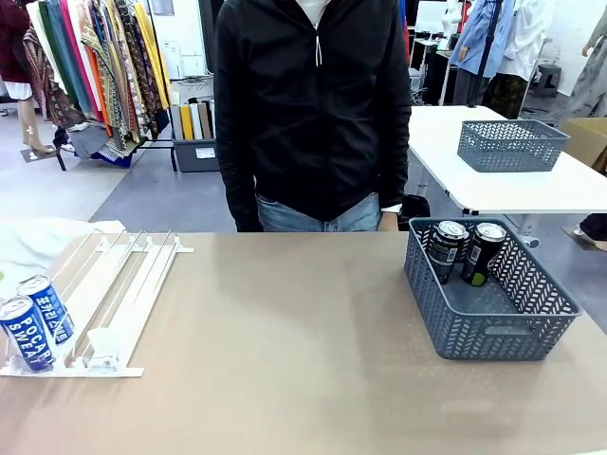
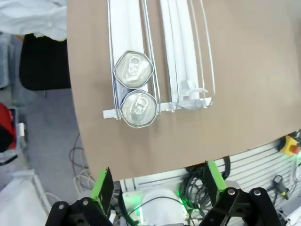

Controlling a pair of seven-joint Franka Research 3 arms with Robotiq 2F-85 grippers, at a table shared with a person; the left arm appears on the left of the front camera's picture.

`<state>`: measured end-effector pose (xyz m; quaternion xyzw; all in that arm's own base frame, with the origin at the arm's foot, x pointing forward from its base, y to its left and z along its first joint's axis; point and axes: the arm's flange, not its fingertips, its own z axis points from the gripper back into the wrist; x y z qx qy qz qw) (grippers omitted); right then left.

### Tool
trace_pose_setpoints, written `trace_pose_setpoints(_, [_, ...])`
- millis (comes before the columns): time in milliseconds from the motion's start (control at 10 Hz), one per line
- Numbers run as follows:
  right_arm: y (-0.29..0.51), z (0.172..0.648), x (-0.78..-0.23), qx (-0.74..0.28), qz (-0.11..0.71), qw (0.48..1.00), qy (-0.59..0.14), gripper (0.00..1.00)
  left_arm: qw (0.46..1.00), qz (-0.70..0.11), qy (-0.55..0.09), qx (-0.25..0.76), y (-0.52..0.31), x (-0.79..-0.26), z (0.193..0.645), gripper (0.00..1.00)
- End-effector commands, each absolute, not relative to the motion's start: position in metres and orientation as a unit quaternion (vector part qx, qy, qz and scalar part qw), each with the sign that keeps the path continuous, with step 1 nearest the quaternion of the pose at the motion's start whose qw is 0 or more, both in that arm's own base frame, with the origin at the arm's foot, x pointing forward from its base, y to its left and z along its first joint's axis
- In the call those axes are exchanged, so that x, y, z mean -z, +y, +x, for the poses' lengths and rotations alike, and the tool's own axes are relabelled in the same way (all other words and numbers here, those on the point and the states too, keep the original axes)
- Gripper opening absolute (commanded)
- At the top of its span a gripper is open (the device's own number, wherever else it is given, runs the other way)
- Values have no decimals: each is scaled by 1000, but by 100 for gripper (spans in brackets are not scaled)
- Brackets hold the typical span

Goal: Retrieve and store the cans from the dispenser.
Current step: Pick up one can from the Automatic Can Dispenser and place it in the middle of the table.

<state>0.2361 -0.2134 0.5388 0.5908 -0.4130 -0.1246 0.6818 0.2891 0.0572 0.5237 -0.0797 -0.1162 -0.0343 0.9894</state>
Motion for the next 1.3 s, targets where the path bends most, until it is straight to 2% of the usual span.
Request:
trace_pose_setpoints(0, [-213,238,-543,123,598,669,-423,100,991,-70,-112,38,52,-522,291,100])
trace_pose_setpoints(100, [-213,238,-543,123,598,669,-423,100,988,-94,-92,77,47,-510,297,100])
trace_pose_setpoints(300, [-213,238,-543,123,598,669,-423,100,992,-50,-111,34,44,-483,315,100])
trace_pose_setpoints(700, [-213,238,-543,123,598,669,-423,100,997,17,-74,-9,45,-440,336,100])
trace_pose_setpoints(1200, [-213,238,-543,123,598,669,-423,100,999,-33,-32,15,40,-398,346,100])
